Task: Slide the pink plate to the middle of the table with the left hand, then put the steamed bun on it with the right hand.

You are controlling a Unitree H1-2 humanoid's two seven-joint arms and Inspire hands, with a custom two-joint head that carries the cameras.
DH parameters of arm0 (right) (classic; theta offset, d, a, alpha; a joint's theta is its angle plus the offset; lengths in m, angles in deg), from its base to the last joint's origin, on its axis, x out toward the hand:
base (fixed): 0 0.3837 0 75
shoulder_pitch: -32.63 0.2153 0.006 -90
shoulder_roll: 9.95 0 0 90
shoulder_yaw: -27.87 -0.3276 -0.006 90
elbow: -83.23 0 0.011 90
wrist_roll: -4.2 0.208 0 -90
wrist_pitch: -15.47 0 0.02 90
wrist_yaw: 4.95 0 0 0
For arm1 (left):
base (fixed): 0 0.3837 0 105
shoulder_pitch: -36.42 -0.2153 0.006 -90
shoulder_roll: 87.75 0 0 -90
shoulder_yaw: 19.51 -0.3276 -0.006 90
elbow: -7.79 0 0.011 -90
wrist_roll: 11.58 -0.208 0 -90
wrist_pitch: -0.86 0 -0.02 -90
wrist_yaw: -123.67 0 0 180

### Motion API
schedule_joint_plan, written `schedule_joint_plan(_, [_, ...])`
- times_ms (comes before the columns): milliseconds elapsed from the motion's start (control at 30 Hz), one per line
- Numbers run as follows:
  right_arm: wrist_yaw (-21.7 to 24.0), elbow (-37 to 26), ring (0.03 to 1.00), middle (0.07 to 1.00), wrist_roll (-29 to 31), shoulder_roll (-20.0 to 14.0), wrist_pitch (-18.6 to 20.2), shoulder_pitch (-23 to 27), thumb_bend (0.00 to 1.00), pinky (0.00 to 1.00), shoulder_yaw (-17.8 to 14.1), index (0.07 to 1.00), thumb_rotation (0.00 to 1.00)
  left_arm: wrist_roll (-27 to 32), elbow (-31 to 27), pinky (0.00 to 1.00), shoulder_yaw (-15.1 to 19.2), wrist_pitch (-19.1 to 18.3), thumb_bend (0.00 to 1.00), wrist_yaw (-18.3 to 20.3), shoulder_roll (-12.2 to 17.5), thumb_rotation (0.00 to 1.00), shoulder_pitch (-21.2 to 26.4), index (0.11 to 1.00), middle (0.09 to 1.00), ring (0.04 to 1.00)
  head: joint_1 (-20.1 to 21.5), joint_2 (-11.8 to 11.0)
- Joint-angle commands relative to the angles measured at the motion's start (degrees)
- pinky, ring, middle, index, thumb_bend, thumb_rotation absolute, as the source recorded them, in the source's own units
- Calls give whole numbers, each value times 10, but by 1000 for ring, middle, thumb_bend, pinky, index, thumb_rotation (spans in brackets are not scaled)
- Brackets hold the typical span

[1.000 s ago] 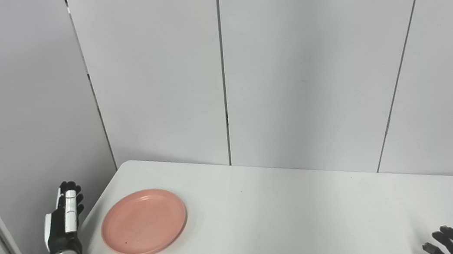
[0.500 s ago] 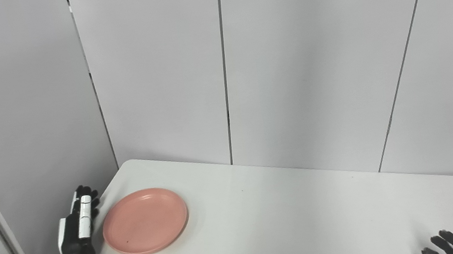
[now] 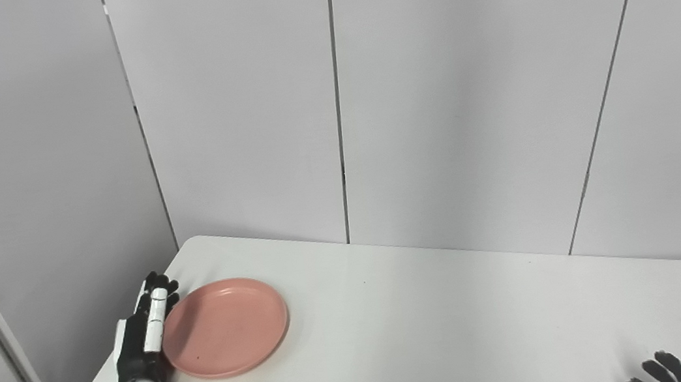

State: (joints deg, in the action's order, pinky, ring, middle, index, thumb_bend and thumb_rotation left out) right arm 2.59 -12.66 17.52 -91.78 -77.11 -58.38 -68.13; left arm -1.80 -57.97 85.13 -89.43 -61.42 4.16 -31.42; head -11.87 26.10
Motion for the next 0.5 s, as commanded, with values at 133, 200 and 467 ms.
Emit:
schedule_joint_plan(133, [-3, -3, 822, 889, -1, 14, 2, -7, 686, 785, 6, 893, 913, 26, -29, 900, -11, -35, 723, 33, -18, 873, 21, 941, 893, 899, 15, 7])
schedule_joint_plan(200, [-3, -8, 818, 889, -6, 13, 4, -8, 695, 774, 9, 894, 911, 26, -32, 902, -16, -39, 720, 38, -20, 893, 27, 937, 887, 890, 21, 9])
schedule_joint_plan(467, [-3, -24, 812, 901, -17, 13, 2, -15, 718, 766, 19, 898, 917, 15, -30, 884, -48, -42, 728, 48, -26, 925, 51, 948, 906, 900, 49, 23])
